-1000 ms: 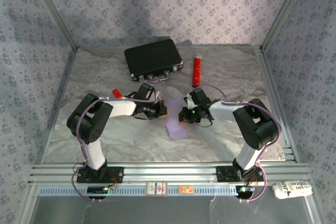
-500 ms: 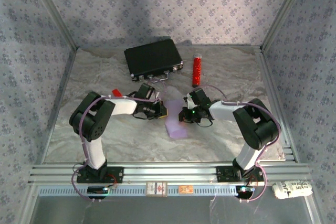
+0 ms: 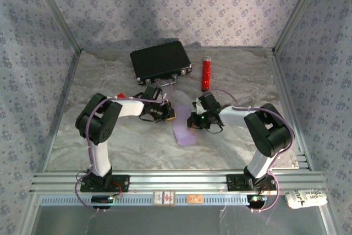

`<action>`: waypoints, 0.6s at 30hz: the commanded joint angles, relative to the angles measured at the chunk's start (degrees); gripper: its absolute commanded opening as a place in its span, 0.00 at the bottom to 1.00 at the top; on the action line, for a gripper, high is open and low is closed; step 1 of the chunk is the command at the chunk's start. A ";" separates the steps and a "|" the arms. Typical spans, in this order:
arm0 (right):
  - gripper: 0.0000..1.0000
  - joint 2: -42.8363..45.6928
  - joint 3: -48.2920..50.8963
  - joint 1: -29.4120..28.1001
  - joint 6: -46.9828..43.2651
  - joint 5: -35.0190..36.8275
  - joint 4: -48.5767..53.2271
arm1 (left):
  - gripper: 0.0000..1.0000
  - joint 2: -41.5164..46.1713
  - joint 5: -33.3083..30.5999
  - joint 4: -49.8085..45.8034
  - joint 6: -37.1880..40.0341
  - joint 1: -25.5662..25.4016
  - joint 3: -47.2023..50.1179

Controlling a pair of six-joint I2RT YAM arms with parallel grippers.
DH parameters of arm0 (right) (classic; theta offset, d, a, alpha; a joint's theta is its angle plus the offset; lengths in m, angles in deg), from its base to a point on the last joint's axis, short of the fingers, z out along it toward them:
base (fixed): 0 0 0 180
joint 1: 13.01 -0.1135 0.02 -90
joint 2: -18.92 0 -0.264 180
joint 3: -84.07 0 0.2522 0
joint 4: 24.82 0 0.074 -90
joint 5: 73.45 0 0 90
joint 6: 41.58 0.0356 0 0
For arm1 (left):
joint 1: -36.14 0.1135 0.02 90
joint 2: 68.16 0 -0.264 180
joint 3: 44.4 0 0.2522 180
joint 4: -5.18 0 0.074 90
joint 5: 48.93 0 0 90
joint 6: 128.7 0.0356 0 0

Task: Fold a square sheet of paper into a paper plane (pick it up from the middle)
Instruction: First fold the square sheet of paper in half at the center of the table.

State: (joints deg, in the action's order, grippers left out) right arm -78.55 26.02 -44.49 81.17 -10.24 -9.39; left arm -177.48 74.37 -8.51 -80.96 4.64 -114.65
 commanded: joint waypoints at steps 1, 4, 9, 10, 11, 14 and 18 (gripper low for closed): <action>0.00 -1.02 2.37 -0.06 0.21 4.46 6.26 | 0.04 -1.81 -2.80 -3.04 1.62 0.52 0.09; 0.00 -0.84 2.55 -0.01 0.16 4.46 6.32 | 0.04 -0.87 -2.45 -3.70 1.71 0.54 -0.85; 0.00 -0.85 2.53 -0.11 0.12 4.53 6.41 | 0.01 -0.24 -0.59 -5.17 2.49 0.58 -3.82; 0.00 -0.79 2.47 -0.06 0.06 4.55 6.51 | 0.00 -0.28 -0.29 -5.34 2.53 0.58 -4.37; 0.00 -0.71 2.41 -0.05 0.12 4.65 6.63 | 0.00 -0.37 -0.04 -5.27 2.55 0.63 -4.69; 0.00 -0.61 2.47 -0.12 0.28 4.81 6.52 | 0.00 -0.80 0.20 -5.00 2.52 0.65 -5.48; 0.00 -0.60 2.52 -0.16 0.25 4.82 6.54 | 0.00 -1.77 -0.01 -5.09 2.62 0.98 -6.24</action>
State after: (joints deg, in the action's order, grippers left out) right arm -78.20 26.30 -44.53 81.17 -9.80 -9.49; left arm -177.76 74.08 -12.05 -79.64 5.07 -119.50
